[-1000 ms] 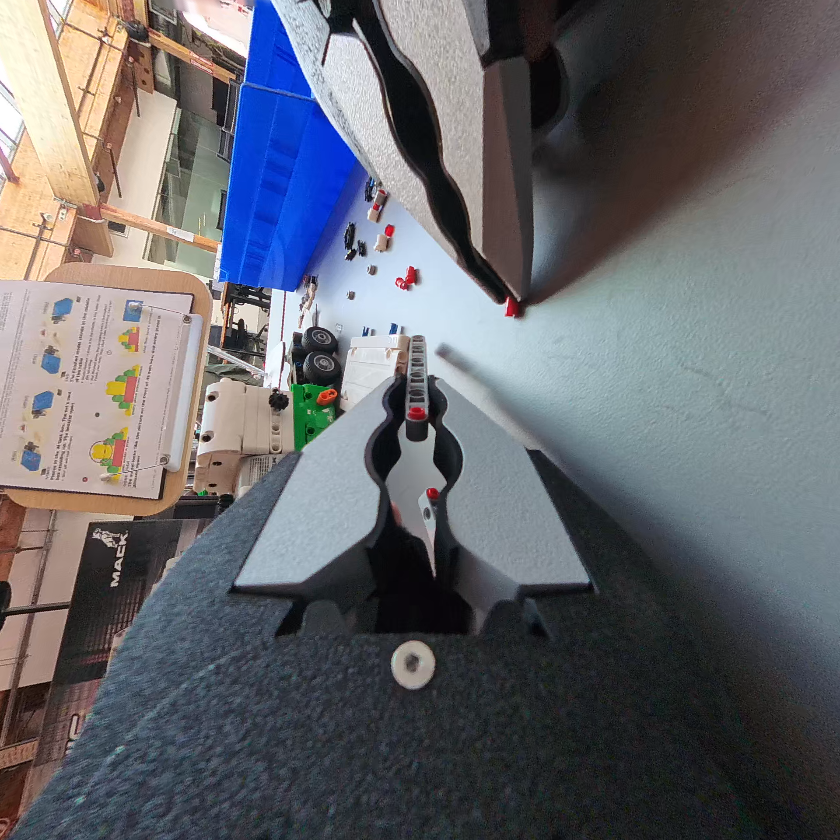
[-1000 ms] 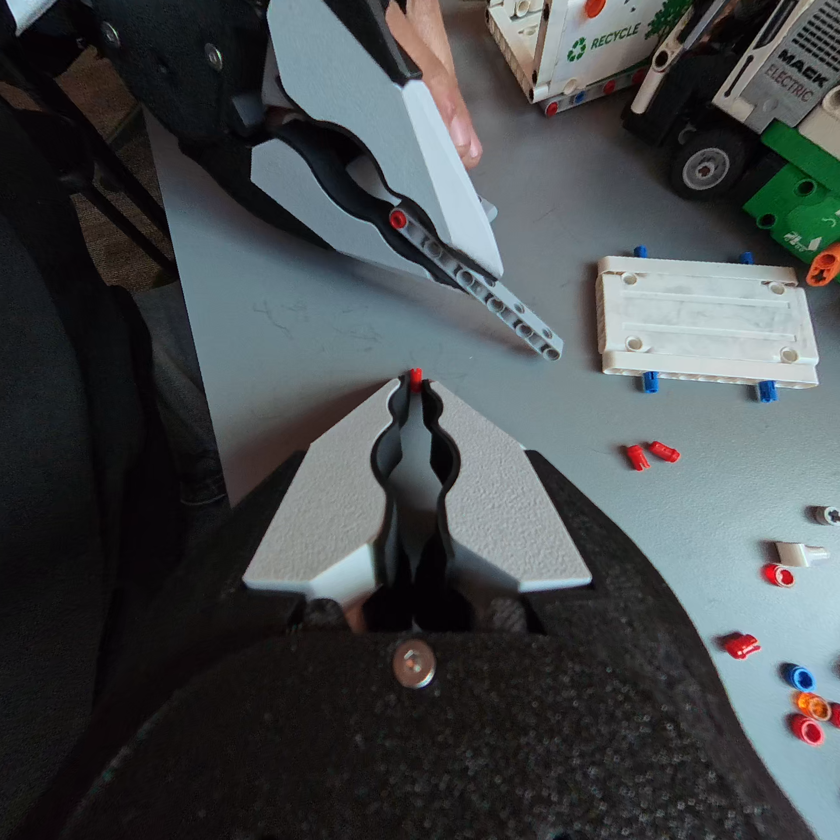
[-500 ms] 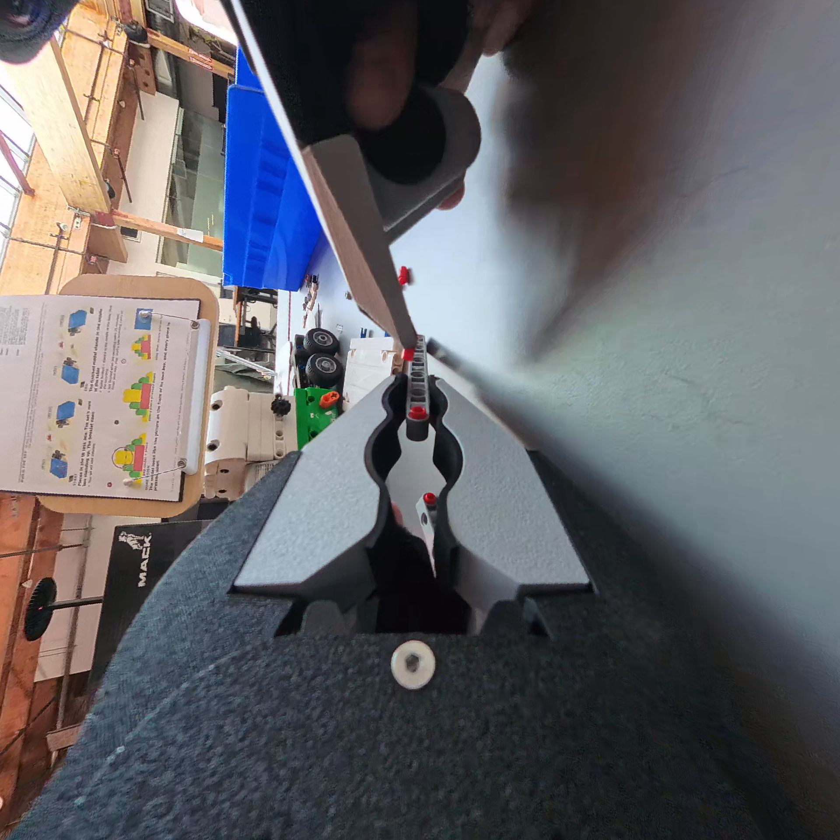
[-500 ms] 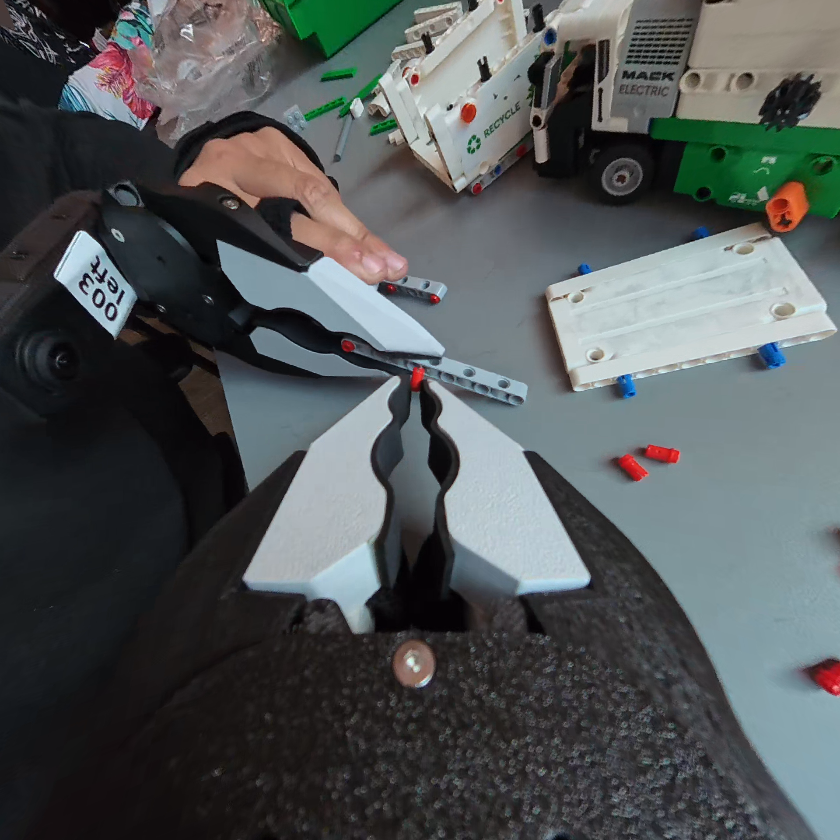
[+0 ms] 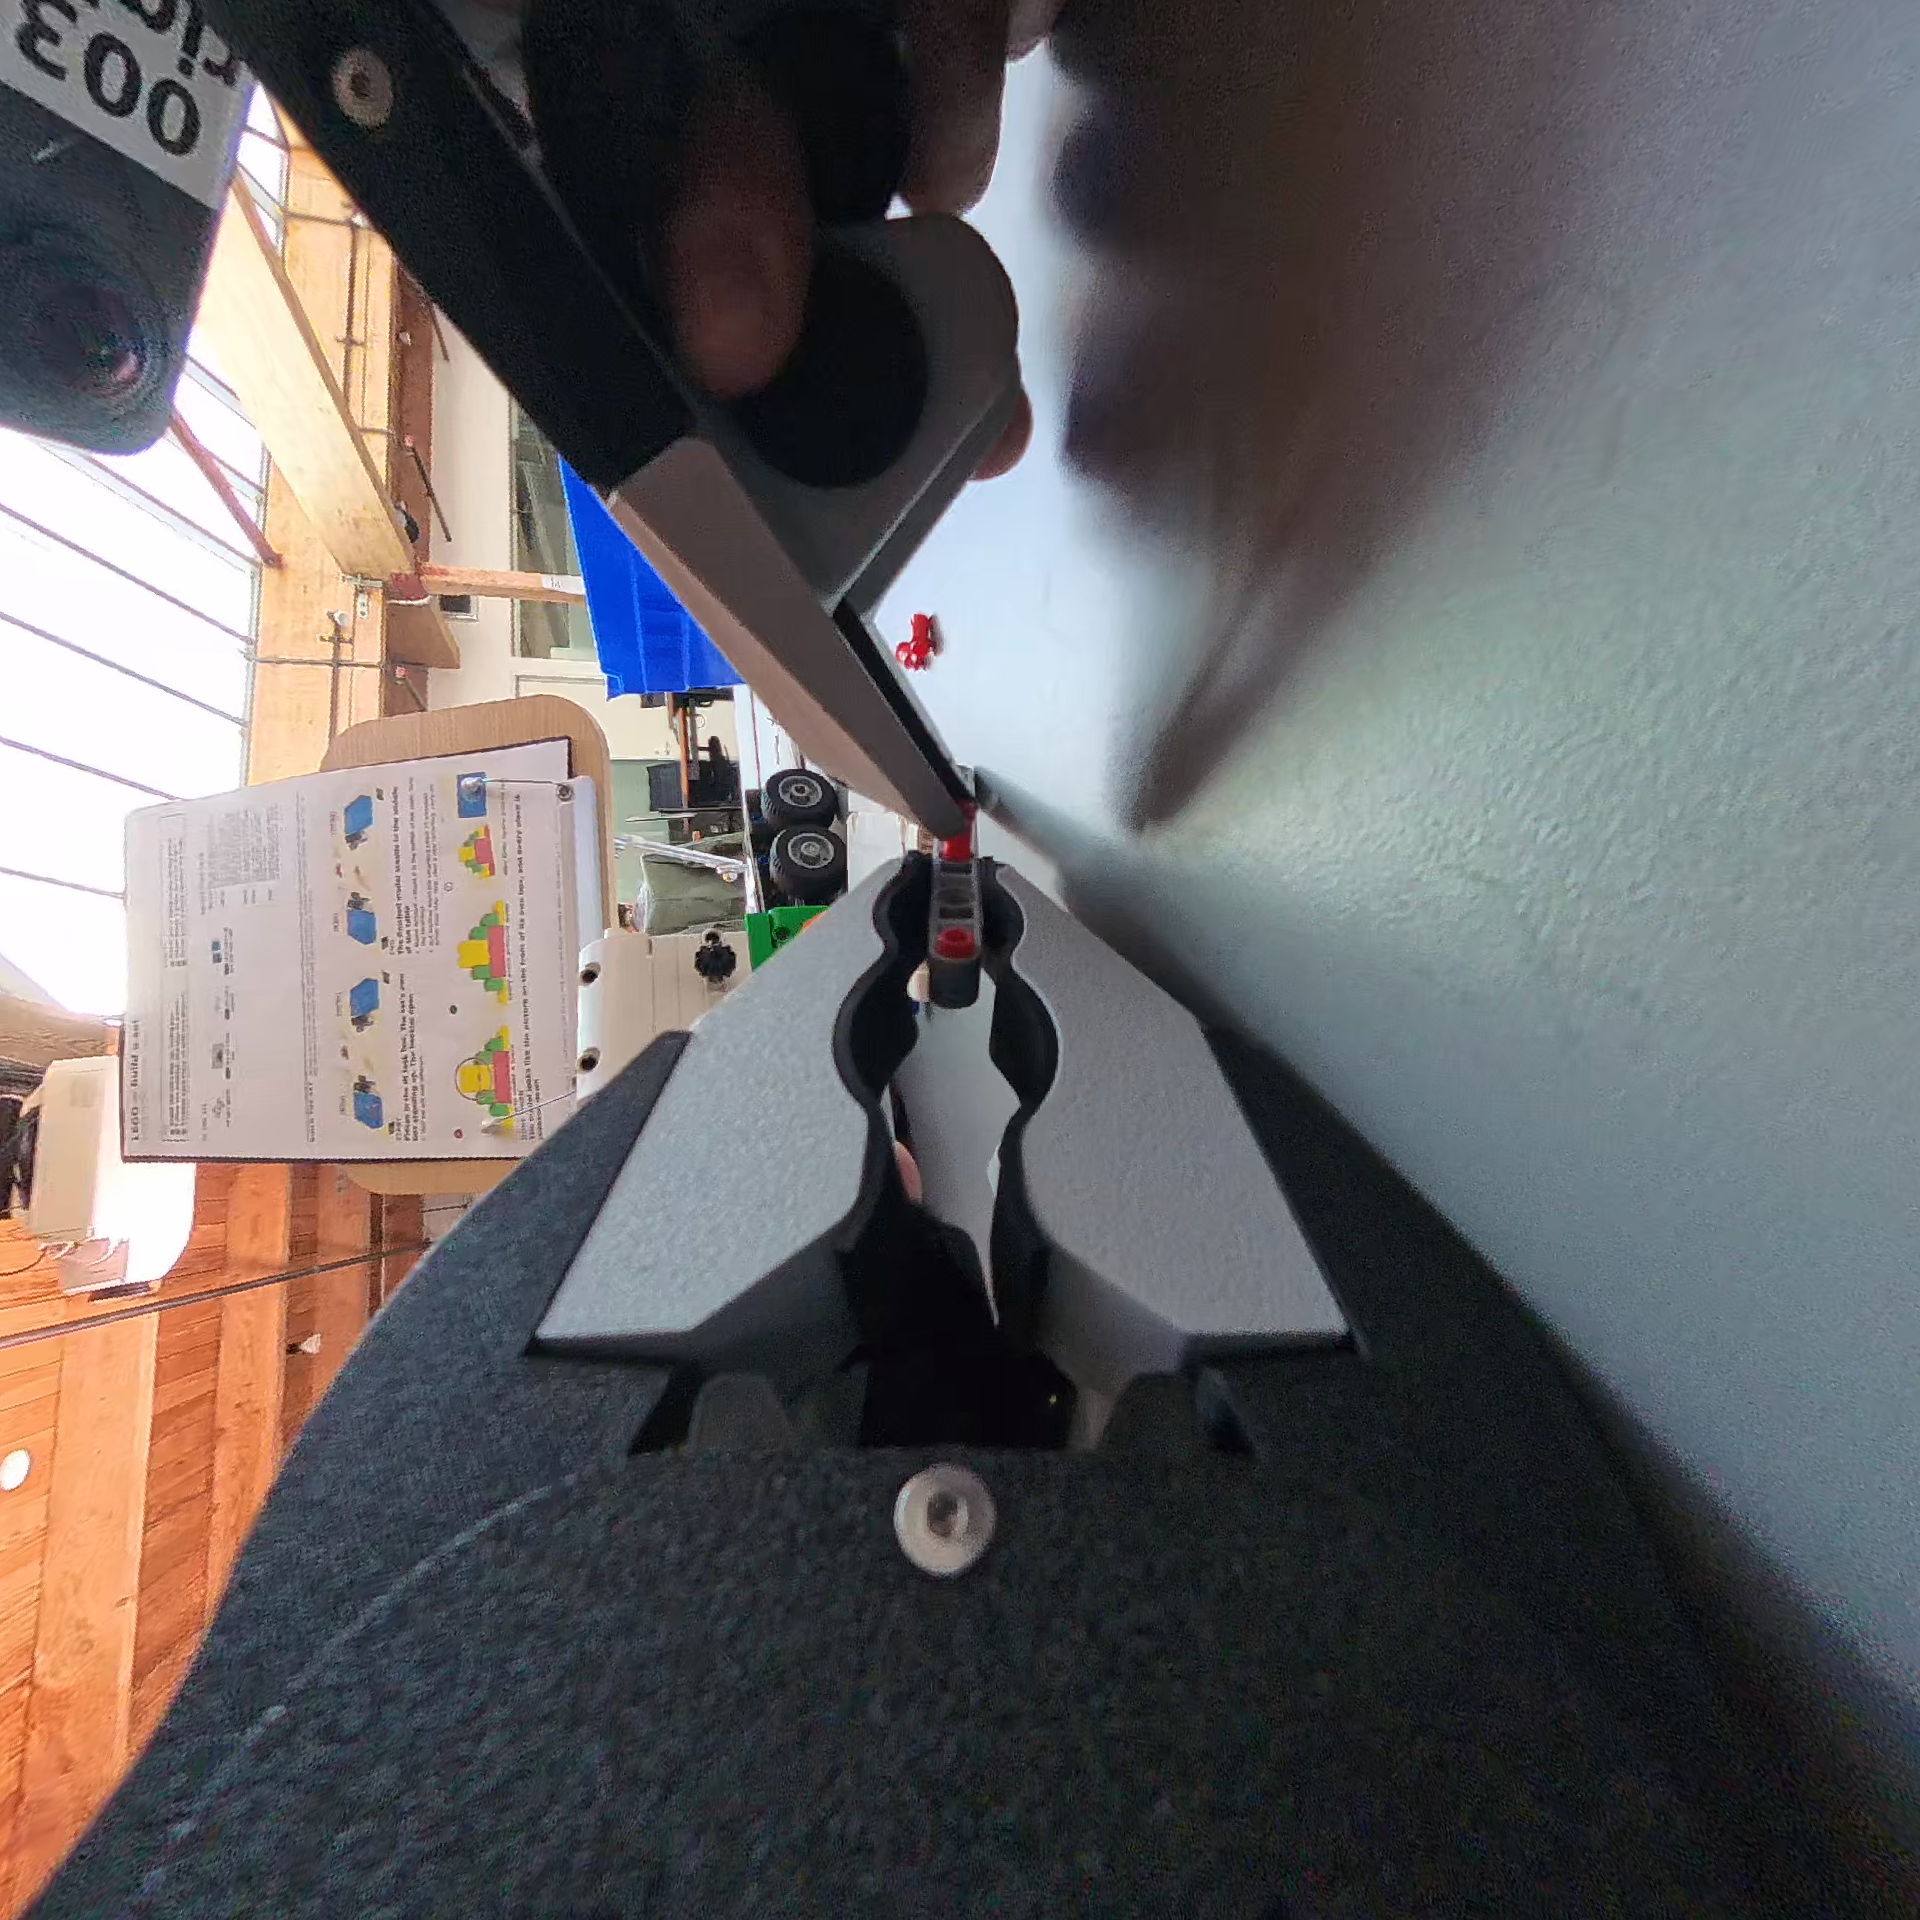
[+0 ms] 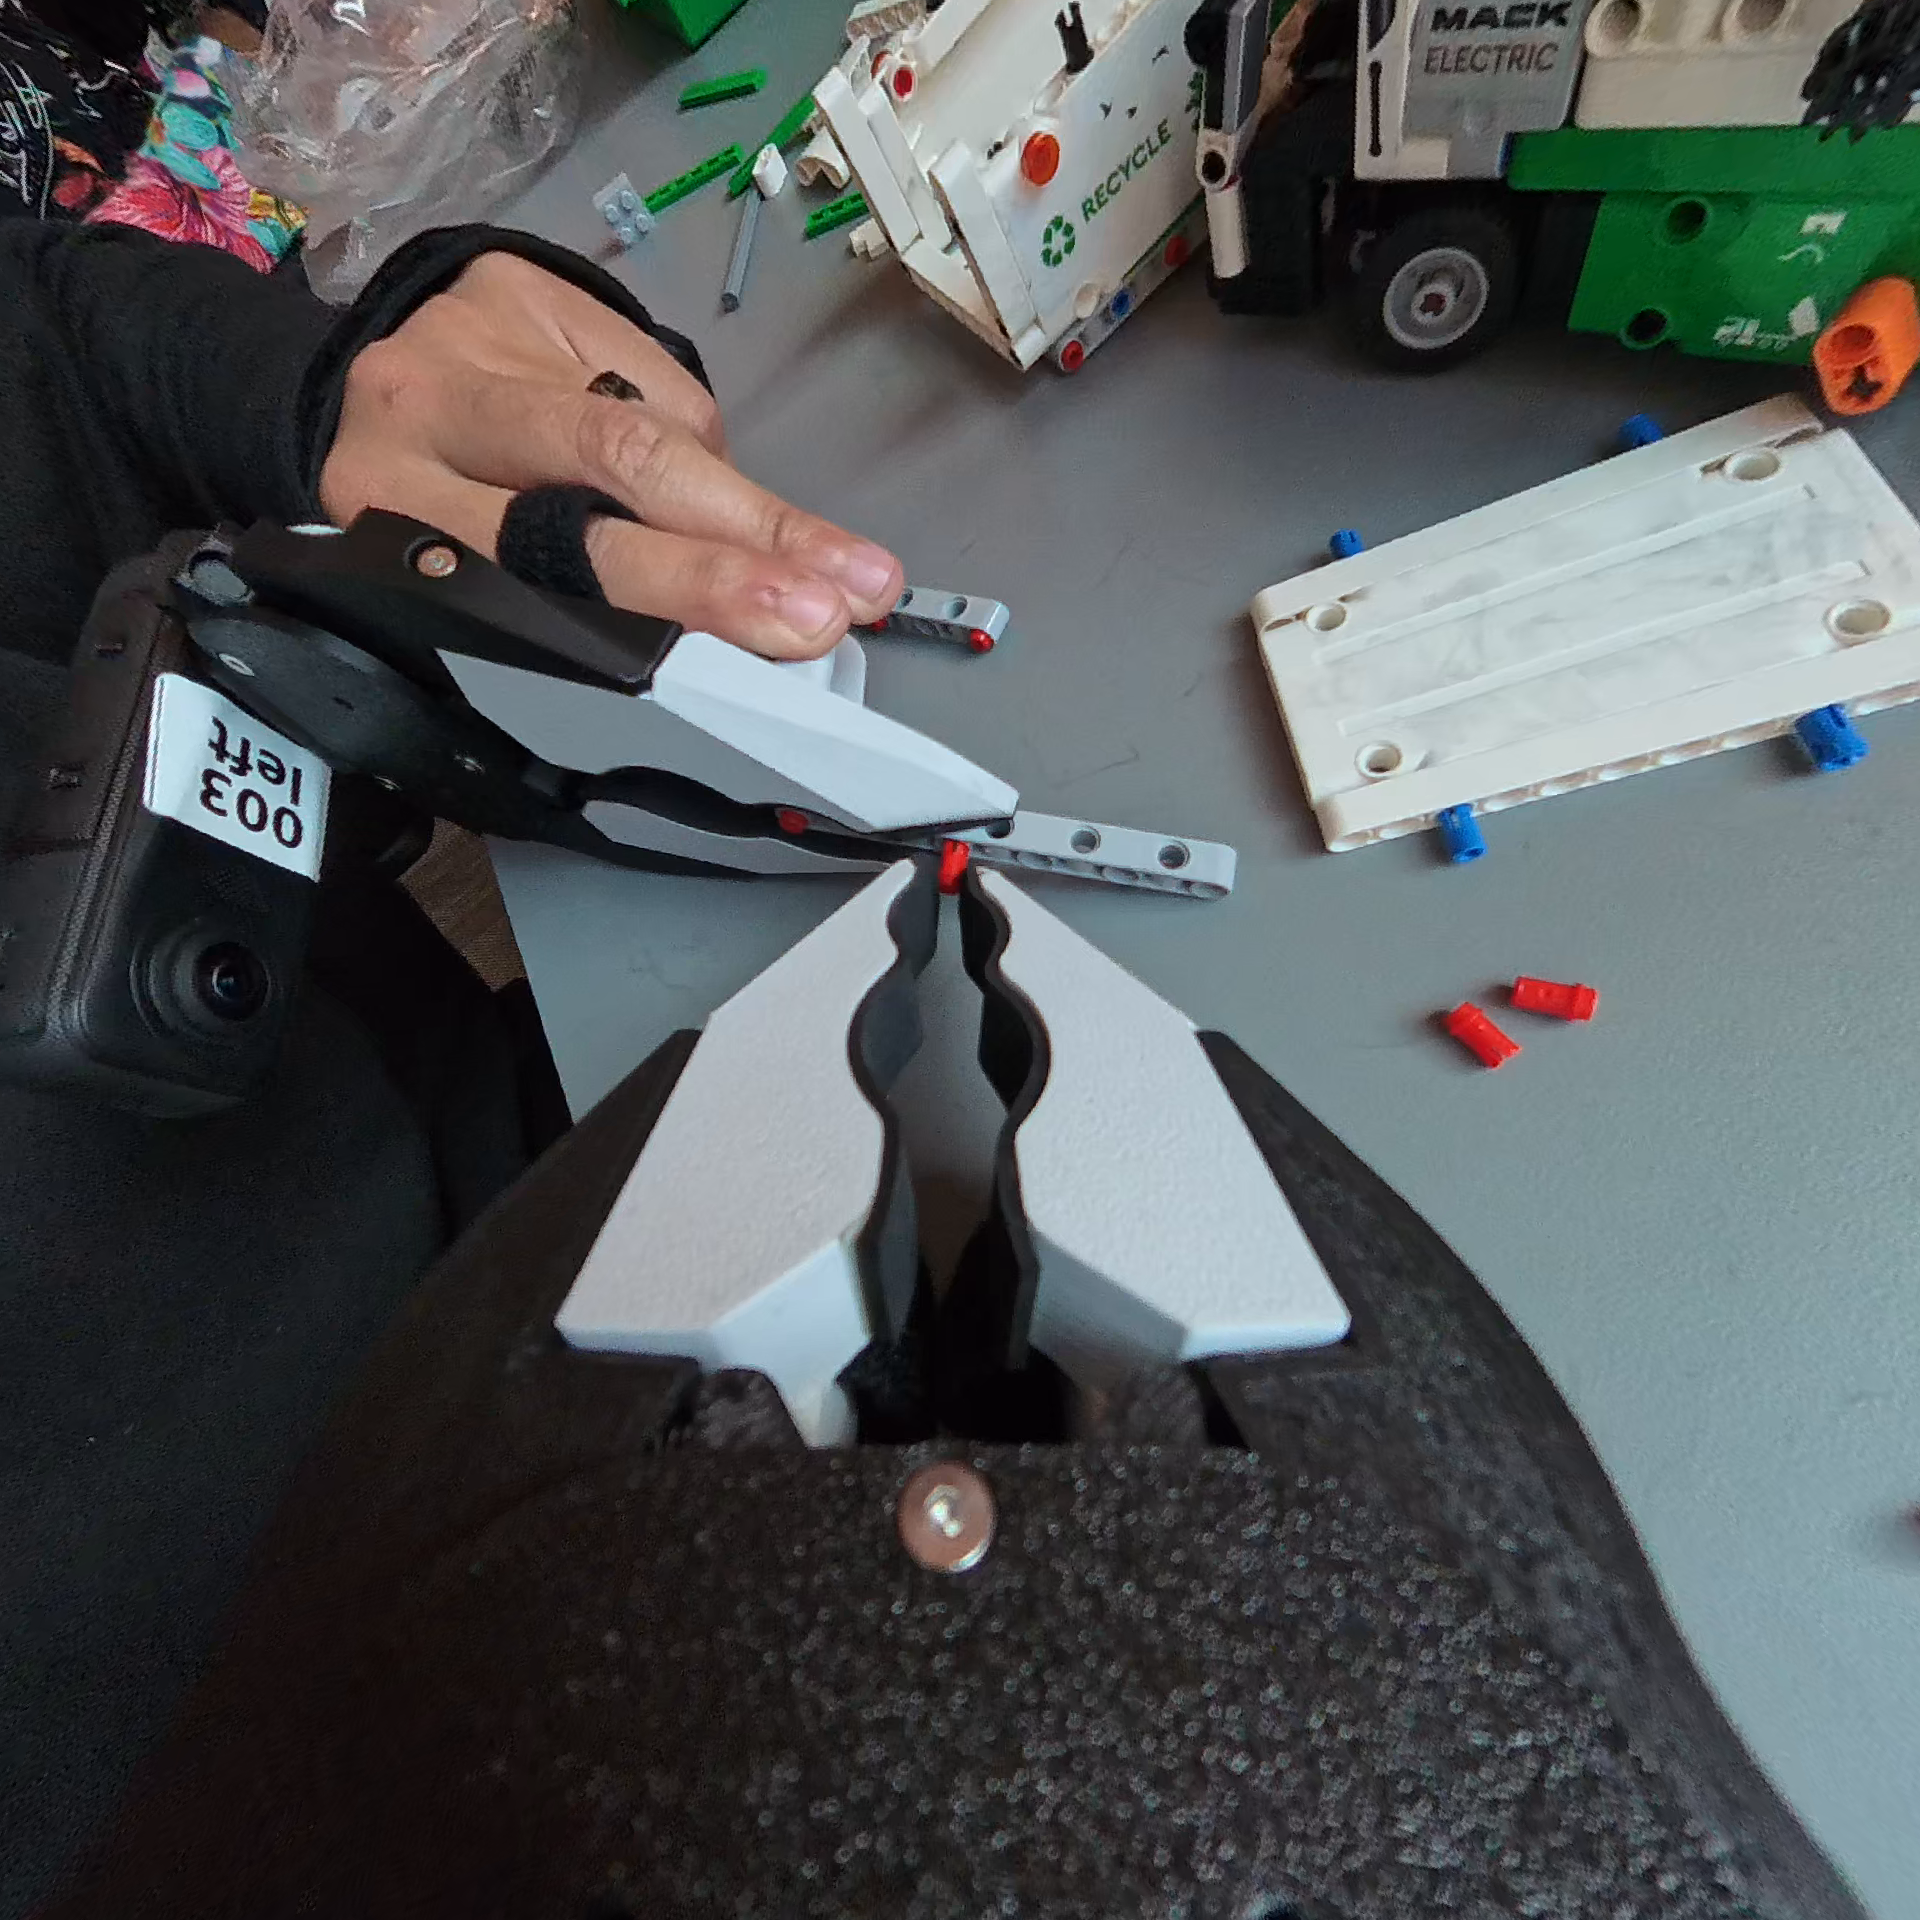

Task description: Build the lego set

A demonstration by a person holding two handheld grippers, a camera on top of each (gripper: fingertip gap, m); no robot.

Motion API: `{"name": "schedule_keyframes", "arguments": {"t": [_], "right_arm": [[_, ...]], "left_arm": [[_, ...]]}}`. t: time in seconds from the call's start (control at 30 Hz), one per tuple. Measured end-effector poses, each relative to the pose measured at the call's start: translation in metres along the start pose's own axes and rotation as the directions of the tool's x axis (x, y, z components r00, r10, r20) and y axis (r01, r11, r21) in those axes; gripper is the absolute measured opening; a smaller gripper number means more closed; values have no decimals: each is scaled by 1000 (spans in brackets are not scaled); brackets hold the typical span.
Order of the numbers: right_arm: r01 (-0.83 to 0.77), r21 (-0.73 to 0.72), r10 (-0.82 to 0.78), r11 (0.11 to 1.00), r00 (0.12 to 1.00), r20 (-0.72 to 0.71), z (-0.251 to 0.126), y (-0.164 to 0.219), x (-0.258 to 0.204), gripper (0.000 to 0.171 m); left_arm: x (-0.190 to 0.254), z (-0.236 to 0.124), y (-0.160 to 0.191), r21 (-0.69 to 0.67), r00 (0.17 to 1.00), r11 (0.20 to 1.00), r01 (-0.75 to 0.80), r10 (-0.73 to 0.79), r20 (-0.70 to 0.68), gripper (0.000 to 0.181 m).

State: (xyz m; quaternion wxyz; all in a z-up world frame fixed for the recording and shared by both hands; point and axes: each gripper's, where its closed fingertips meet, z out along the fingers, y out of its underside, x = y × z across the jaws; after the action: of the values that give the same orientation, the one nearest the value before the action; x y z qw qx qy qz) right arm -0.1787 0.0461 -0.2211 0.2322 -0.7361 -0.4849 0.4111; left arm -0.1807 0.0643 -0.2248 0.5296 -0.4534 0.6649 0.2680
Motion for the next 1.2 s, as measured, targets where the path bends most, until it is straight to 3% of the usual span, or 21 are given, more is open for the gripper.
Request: {"name": "schedule_keyframes", "arguments": {"t": [0.53, 0.83, 0.93, 1.2], "right_arm": [[10, 23, -10, 1000, 1000, -8, 1, -2, -1, 2], [57, 46, -56, 997, 998, -25, -1, -4, -3, 2], [60, 55, -59, 997, 998, -28, -2, -6, -3, 2], [35, 107, -35, 994, 999, 2, -6, -13, -4, 2]], "left_arm": [[0, -1, 0, -21, 999, 999, -40, 40, 6, 6], [-1, -2, -3, 40, 990, 991, 131, -129, -53, 6], [-2, -3, -6, 65, 963, 965, 253, -245, -113, 6], [-7, -3, -8, 86, 906, 912, 401, -381, -182, 6]]}}
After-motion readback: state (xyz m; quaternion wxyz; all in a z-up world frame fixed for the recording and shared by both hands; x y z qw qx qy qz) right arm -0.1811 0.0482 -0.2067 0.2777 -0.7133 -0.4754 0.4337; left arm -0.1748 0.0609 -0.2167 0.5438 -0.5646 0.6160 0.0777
